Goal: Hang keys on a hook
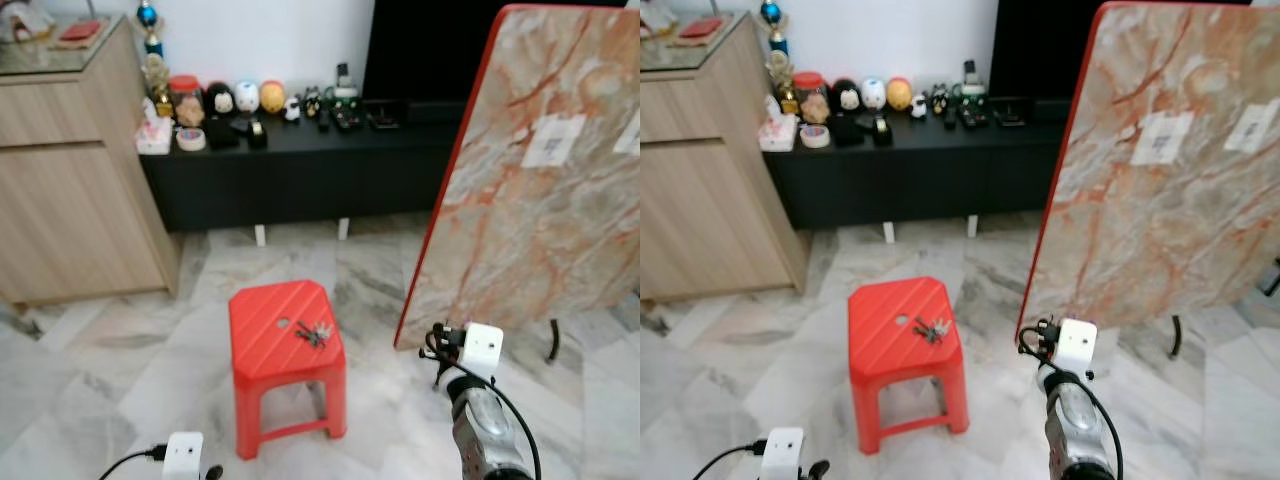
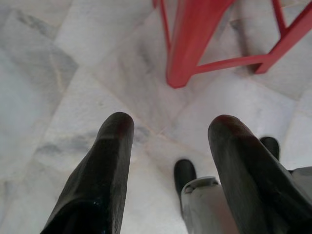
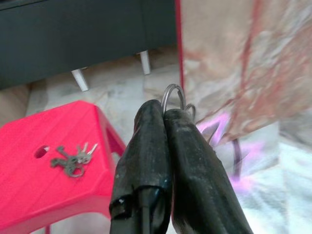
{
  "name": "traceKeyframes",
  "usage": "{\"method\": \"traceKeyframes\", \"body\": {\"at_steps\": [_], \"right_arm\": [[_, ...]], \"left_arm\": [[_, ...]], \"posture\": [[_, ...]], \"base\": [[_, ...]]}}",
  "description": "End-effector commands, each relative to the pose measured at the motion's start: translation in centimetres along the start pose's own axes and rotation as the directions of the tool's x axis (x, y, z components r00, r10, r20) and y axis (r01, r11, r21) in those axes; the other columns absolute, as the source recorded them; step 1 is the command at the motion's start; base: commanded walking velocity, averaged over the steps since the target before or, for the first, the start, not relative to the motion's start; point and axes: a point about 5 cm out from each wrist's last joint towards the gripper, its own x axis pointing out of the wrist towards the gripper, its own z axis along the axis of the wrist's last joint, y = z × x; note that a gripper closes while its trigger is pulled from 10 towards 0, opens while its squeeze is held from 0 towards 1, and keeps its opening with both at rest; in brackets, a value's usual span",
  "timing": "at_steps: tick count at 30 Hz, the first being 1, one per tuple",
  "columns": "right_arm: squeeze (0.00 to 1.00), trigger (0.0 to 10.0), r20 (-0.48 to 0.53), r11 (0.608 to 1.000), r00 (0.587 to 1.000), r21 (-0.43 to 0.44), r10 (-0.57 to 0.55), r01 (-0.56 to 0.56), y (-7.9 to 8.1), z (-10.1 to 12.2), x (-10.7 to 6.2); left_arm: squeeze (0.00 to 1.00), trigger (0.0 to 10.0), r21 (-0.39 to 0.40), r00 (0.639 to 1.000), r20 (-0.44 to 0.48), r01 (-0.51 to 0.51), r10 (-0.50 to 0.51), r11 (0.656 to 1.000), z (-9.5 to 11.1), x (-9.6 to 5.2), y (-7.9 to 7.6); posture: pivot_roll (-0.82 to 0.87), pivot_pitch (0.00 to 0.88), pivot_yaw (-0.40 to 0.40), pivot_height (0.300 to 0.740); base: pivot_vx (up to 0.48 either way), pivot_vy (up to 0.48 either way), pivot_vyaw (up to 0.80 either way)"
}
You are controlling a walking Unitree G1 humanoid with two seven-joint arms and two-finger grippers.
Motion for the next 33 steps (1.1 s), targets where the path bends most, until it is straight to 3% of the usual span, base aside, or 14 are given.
{"method": "traceKeyframes", "body": {"at_steps": [1, 33], "right_arm": [[0.0, 10.0, 0.034, 1.0, 0.999, -0.009, -0.001, 0.001, -0.2, 0.9, 0.3], [0.0, 10.0, 0.066, 1.0, 0.998, -0.031, 0.008, -0.006, -0.2, 1.7, 0.5]], "left_arm": [[0.0, 10.0, 0.0, 1.0, -0.018, 0.005, -0.005, 1.0, -0.4, -0.1, -0.2], [0.0, 10.0, -0.007, 1.0, -0.021, 0.003, -0.003, 1.0, -0.2, 0.0, -0.3]], "posture": [[0.03, 0.0, -0.037, 0.74], [0.02, 0.0, -0.035, 0.74]], "base": [[0.0, -0.274, 0.0], [0.0, -0.354, 0.0]]}}
